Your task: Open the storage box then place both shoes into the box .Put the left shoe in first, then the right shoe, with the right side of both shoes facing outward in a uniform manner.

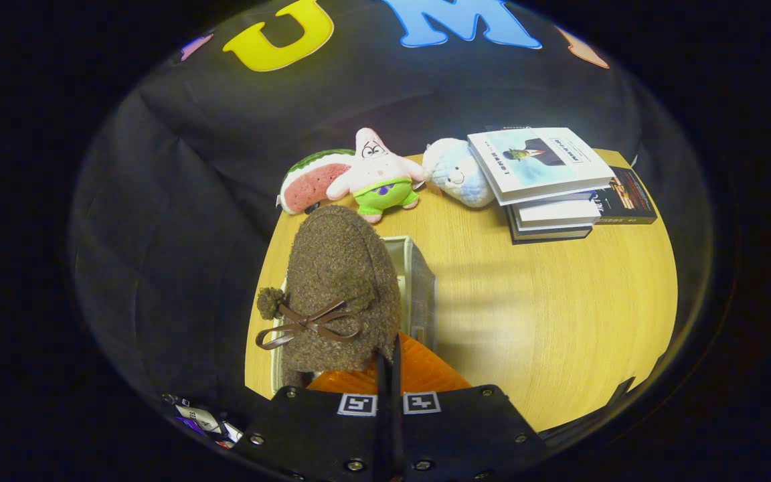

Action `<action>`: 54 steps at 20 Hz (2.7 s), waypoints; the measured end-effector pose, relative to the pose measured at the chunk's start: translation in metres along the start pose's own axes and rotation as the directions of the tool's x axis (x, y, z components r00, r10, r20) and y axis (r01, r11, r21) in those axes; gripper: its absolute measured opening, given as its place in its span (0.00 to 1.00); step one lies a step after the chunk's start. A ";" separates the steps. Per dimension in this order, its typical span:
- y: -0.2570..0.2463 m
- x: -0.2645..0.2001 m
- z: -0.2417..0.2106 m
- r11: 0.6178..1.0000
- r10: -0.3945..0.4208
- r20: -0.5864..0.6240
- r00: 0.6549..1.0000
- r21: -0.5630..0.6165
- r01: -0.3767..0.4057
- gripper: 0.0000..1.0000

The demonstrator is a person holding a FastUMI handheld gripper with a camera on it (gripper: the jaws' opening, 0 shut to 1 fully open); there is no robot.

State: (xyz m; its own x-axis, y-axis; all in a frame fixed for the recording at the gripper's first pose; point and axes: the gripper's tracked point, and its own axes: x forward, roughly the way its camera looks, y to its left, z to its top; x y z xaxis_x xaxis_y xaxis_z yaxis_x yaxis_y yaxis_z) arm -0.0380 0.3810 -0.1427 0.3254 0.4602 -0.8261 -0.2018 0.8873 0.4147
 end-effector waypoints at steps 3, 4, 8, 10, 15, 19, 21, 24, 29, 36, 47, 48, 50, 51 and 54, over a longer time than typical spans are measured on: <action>0.000 0.027 -0.010 0.998 -0.053 -0.020 0.998 0.013 0.054 0.00; -0.002 0.035 -0.013 0.997 -0.079 -0.024 0.997 0.015 0.079 0.00; 0.000 0.060 -0.019 0.991 -0.130 -0.044 0.991 0.006 0.130 0.00; -0.003 0.073 -0.020 0.984 -0.180 -0.057 0.982 -0.003 0.180 0.00; -0.009 0.096 -0.026 0.937 -0.348 -0.070 0.935 -0.001 0.349 0.01; -0.014 0.104 -0.042 0.912 -0.408 -0.126 0.904 -0.021 0.409 0.05; -0.016 0.108 -0.049 0.910 -0.413 -0.149 0.898 -0.034 0.413 0.07; -0.012 0.108 -0.052 0.920 -0.391 -0.165 0.906 -0.053 0.388 0.07; -0.001 0.077 -0.027 0.954 -0.297 -0.054 0.953 -0.064 0.294 0.13; -0.016 -0.015 0.063 0.959 -0.165 0.415 0.895 -0.143 0.244 0.13; -0.037 -0.162 0.097 0.959 -0.042 0.800 0.599 -0.137 0.249 0.74; -0.039 -0.171 0.096 0.959 -0.052 0.813 0.580 -0.122 0.257 0.84; -0.042 -0.179 0.095 0.952 -0.057 0.825 0.562 -0.125 0.279 0.98; -0.045 -0.181 0.092 0.947 -0.063 0.828 0.558 -0.127 0.295 0.98; -0.045 -0.188 0.087 0.943 -0.067 0.833 0.549 -0.127 0.309 0.98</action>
State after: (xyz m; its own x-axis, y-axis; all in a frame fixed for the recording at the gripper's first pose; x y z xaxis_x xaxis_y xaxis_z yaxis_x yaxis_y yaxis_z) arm -0.0097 0.2573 0.0271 0.9618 0.2194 -0.1640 -0.2073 0.9744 0.0874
